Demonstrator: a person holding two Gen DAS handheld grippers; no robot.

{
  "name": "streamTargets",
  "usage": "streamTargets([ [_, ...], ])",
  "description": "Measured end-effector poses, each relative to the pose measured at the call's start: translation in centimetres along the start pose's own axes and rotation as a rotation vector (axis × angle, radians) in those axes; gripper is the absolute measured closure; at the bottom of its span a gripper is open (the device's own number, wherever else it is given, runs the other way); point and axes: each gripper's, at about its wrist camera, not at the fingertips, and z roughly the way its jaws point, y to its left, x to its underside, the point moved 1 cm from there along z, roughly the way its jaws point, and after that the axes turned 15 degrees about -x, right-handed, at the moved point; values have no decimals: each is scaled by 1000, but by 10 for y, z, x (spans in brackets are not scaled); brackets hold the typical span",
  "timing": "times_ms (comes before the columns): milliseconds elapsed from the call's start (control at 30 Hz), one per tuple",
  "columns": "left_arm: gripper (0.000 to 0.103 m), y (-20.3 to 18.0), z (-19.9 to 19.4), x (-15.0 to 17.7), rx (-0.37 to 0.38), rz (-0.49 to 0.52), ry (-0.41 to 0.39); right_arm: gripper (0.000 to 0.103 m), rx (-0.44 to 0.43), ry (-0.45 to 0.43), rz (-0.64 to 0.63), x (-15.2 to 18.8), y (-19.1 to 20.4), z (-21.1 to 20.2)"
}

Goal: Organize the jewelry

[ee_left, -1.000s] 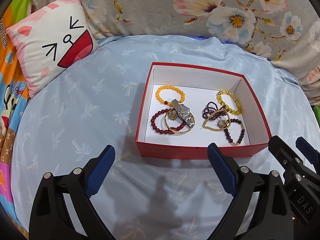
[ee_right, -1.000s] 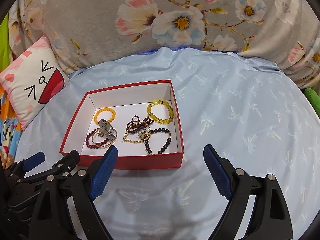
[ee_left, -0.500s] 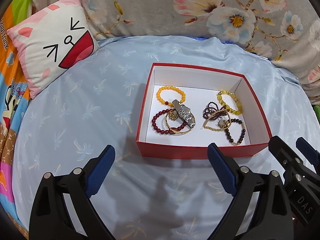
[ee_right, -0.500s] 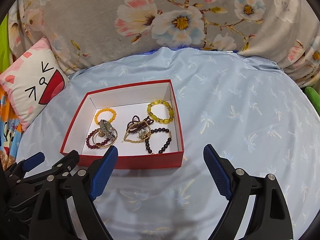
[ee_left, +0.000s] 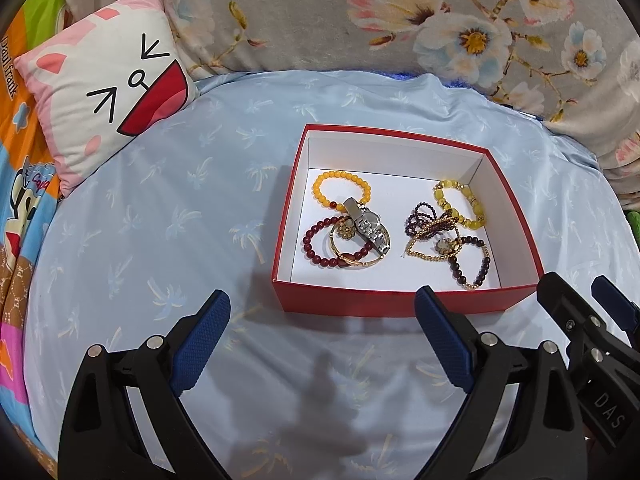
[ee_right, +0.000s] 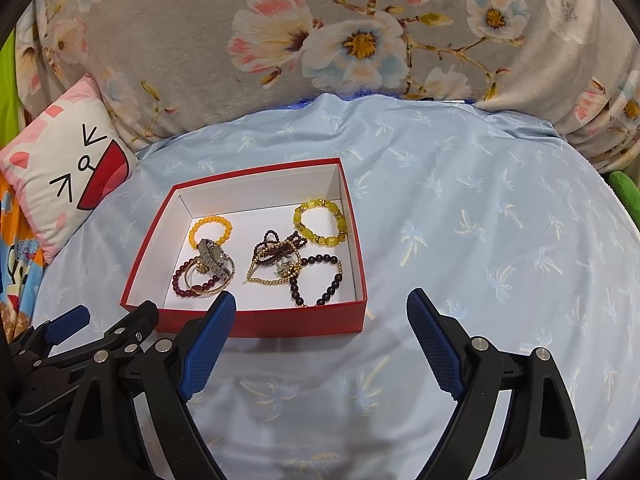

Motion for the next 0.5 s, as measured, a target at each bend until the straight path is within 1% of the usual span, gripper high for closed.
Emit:
streamTargets([
  [500, 14, 0, 0, 0, 0, 1, 0, 19, -3, -1, 2, 1, 0, -1],
])
